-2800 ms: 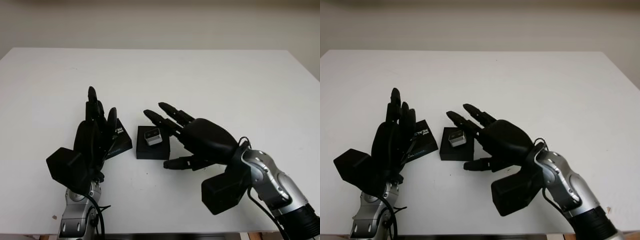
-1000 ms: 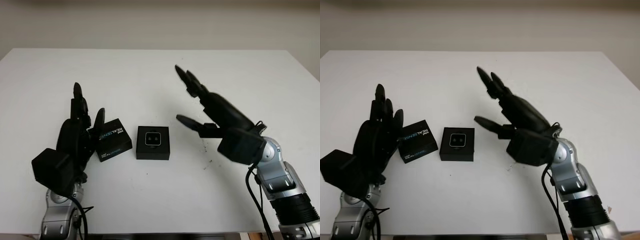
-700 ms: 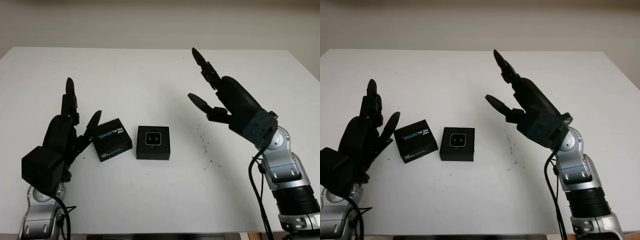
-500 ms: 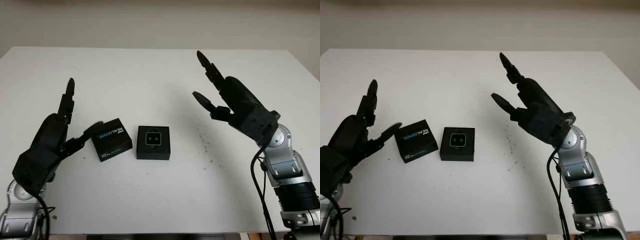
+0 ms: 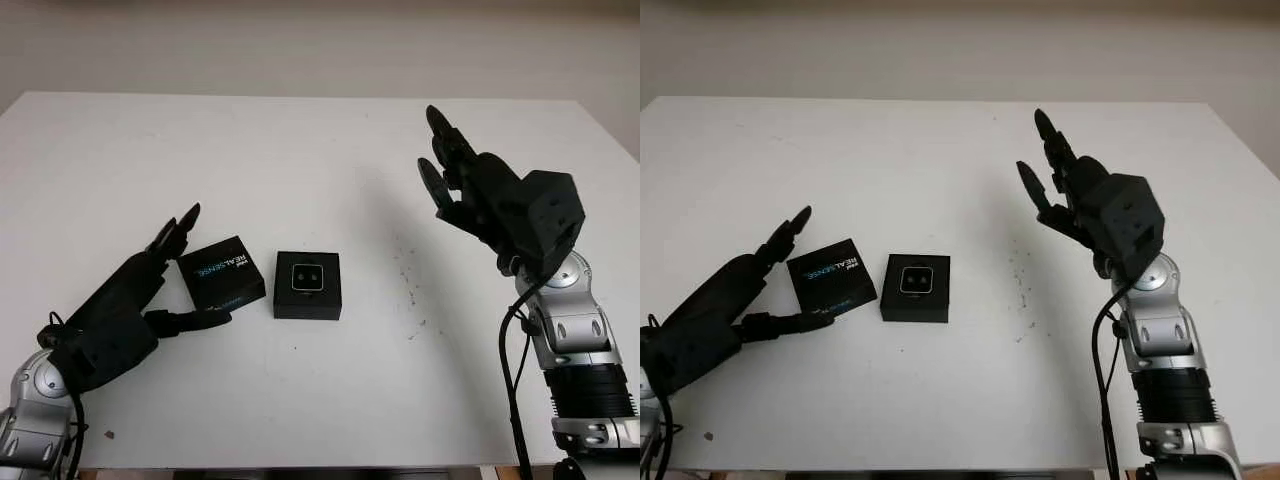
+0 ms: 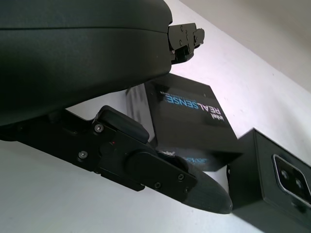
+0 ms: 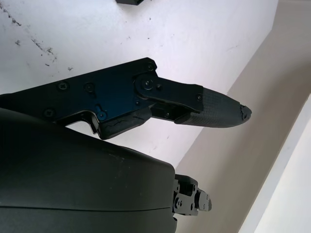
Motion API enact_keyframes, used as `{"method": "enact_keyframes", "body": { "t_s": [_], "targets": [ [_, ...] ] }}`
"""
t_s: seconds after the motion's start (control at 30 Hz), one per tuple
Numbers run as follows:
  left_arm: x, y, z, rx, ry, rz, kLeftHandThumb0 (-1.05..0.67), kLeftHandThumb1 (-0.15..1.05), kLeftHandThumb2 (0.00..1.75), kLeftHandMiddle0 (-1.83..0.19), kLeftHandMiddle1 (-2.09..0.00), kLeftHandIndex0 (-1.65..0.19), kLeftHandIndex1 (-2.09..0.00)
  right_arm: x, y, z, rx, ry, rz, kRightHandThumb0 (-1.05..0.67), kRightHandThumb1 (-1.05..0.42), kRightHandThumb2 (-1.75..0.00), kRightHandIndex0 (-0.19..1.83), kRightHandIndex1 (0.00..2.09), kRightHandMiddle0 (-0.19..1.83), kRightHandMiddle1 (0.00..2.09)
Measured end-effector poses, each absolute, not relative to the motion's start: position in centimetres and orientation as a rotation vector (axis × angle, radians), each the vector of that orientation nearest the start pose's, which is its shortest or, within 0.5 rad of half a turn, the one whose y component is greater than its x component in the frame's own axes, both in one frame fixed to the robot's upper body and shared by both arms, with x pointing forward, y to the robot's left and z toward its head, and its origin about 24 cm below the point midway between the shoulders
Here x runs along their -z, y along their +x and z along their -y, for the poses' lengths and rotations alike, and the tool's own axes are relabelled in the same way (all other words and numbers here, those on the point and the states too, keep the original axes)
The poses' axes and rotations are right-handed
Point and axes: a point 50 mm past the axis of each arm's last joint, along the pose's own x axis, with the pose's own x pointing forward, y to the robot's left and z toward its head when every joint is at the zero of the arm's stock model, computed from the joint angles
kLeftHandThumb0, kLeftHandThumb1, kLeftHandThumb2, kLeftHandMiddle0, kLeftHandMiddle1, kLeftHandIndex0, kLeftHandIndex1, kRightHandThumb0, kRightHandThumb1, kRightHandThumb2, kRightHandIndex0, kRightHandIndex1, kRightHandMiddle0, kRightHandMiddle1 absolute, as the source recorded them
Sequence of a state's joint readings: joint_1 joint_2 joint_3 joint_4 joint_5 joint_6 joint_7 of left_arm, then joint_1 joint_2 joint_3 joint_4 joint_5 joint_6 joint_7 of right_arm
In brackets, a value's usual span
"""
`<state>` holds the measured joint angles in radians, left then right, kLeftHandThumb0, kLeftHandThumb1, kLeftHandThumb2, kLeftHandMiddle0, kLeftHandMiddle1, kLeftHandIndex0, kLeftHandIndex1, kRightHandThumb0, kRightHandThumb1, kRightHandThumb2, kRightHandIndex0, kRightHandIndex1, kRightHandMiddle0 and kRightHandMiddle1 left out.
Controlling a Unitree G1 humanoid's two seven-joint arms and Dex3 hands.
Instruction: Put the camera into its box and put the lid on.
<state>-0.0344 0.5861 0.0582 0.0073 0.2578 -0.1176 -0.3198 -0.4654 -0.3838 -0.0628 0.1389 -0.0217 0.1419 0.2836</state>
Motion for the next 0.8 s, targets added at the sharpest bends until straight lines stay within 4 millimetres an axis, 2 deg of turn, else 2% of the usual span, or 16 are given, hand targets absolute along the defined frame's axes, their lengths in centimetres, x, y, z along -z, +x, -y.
{"method": "enact_keyframes", "body": {
  "t_s": [0.27, 0.5, 0.67, 0.8],
  "targets": [
    [-8.3, 26.9, -23.8, 0.243, 0.808, 0.109, -0.82, 0.88, 0.05, 0.19, 0.0, 0.19, 0.0, -14.6, 33.3, 20.3, -0.186, -0.41, 0.134, -0.69, -1.05, -0.65, -0.16, 0.04, -0.17, 0.05],
    [-8.2, 28.3, -23.7, 0.196, 0.874, 0.179, -0.77, 0.85, 0.04, 0.16, -0.04, 0.16, -0.03, -14.1, 33.1, 20.3, -0.171, -0.445, 0.129, -0.71, -1.05, -0.64, -0.14, 0.06, -0.15, 0.06],
    [-8.5, 28.8, -23.8, 0.208, 0.916, 0.19, -0.57, 0.79, 0.04, -0.06, -0.1, -0.03, -0.11, -13.6, 32.8, 20.4, -0.171, -0.462, 0.111, -0.7, -1.05, -0.65, -0.13, 0.06, -0.14, 0.06],
    [-8.5, 28.7, -24.0, 0.239, 0.941, 0.176, -0.5, 0.79, 0.05, -0.18, -0.08, -0.15, -0.13, -13.6, 32.8, 20.4, -0.171, -0.459, 0.115, -0.69, -1.05, -0.64, -0.14, 0.05, -0.14, 0.06]
  ]
}}
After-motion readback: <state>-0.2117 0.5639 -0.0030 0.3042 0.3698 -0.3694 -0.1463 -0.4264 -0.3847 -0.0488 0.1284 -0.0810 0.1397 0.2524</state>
